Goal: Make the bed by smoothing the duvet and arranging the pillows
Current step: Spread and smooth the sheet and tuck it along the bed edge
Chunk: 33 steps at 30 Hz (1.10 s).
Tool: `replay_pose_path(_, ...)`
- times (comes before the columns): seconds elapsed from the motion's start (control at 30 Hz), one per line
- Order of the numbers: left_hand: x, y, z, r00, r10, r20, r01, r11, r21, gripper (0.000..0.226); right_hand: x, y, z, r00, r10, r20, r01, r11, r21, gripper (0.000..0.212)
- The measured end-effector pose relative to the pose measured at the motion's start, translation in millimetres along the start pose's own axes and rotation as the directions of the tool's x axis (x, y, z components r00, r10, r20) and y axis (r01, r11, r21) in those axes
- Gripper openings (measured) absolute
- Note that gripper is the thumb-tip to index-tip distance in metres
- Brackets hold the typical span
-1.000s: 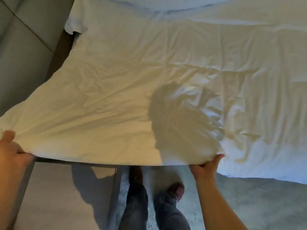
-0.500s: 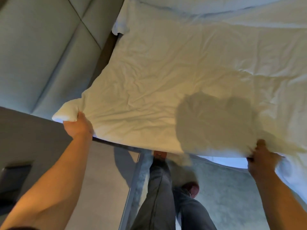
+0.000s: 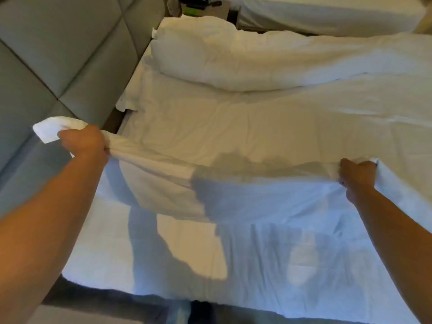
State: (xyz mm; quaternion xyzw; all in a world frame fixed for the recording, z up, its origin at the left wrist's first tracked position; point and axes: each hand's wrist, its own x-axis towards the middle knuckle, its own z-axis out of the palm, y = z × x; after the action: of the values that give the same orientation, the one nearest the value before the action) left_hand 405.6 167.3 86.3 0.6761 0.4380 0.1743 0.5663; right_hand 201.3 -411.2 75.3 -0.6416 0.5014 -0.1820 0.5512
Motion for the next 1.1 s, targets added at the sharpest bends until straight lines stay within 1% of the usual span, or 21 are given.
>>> replay_pose_path(0.03,4,0,19,0.999,-0.019,0.036,0.018,1.0,0.002,0.068,14,-3,15,0.999,0.005,0.032,-0.006,0.999,0.049,0.017)
replay_pose_path(0.1,16,-9,58,0.999,0.022,0.038,-0.025,0.997,0.069,0.069,39,7,42,0.991,0.048,0.128,-0.06,0.994,0.091,0.022)
replay_pose_path(0.13,24,-17,75,0.998,0.042,0.049,-0.047,0.993,0.107,0.072,47,15,55,0.982,0.04,0.184,-0.05,0.998,0.049,0.03)
replay_pose_path(0.17,26,-29,87,0.993,0.07,0.096,-0.081,0.99,0.117,0.072,51,26,66,0.97,0.056,0.238,-0.055,0.998,-0.012,0.044)
replay_pose_path(0.23,28,-63,105,0.95,0.099,0.297,-0.166,0.964,0.209,0.064,53,60,85,0.929,0.104,0.356,-0.039,0.982,-0.187,0.07)
replay_pose_path(0.27,25,-82,112,0.895,0.117,0.429,-0.27,0.91,0.315,0.066,52,79,95,0.903,0.1,0.417,0.04,0.948,-0.314,0.076)
replay_pose_path(0.3,21,-102,115,0.821,0.134,0.555,-0.431,0.783,0.448,0.072,51,96,102,0.883,0.087,0.461,0.15,0.878,-0.454,0.078)
replay_pose_path(0.33,16,-120,114,0.752,0.14,0.644,-0.587,0.586,0.558,0.075,51,111,109,0.872,0.068,0.484,0.262,0.77,-0.582,0.079)
replay_pose_path(0.37,13,-137,110,0.698,0.139,0.702,-0.694,0.374,0.616,0.076,51,119,113,0.867,0.067,0.494,0.331,0.664,-0.67,0.078)
replay_pose_path(0.4,16,-151,107,0.672,0.127,0.73,-0.734,0.244,0.634,0.078,48,122,119,0.872,0.08,0.482,0.348,0.59,-0.728,0.078)
replay_pose_path(0.43,18,-161,102,0.662,0.124,0.739,-0.747,0.183,0.639,0.079,45,123,123,0.884,0.092,0.457,0.344,0.533,-0.773,0.079)
replay_pose_path(0.5,19,-167,96,0.647,0.151,0.748,-0.763,0.137,0.632,0.082,38,121,130,0.904,0.085,0.418,0.345,0.431,-0.834,0.082)
replay_pose_path(0.53,15,-167,97,0.62,0.194,0.76,-0.784,0.125,0.608,0.08,33,118,134,0.914,0.06,0.401,0.347,0.396,-0.85,0.083)
replay_pose_path(0.6,5,-164,103,0.537,0.253,0.805,-0.841,0.088,0.533,0.075,31,116,146,0.923,0.008,0.384,0.354,0.369,-0.859,0.086)
replay_pose_path(0.67,-1,-169,110,0.47,0.224,0.854,-0.876,-0.004,0.483,0.072,30,115,159,0.92,-0.004,0.393,0.368,0.356,-0.859,0.087)
replay_pose_path(0.7,-1,-175,113,0.462,0.196,0.865,-0.877,-0.044,0.478,0.072,31,117,163,0.918,0.0,0.396,0.373,0.337,-0.864,0.088)
replay_pose_path(0.77,7,-185,118,0.48,0.159,0.863,-0.864,-0.085,0.496,0.073,37,121,168,0.919,0.023,0.395,0.368,0.314,-0.875,0.089)
replay_pose_path(0.87,13,-192,129,0.488,0.108,0.866,-0.862,-0.097,0.498,0.073,47,128,172,0.916,0.065,0.396,0.36,0.304,-0.882,0.089)
replay_pose_path(0.97,7,-191,134,0.506,0.064,0.86,-0.854,-0.106,0.51,0.073,49,128,172,0.906,0.079,0.416,0.37,0.332,-0.868,0.086)
replay_pose_path(1.03,-6,-187,133,0.531,0.094,0.842,-0.844,-0.035,0.536,0.074,49,128,160,0.899,0.041,0.437,0.403,0.321,-0.857,0.083)
replay_pose_path(1.1,-36,-184,133,0.522,0.142,0.841,-0.853,0.073,0.517,0.075,48,130,142,0.871,-0.019,0.492,0.477,0.277,-0.834,0.079)
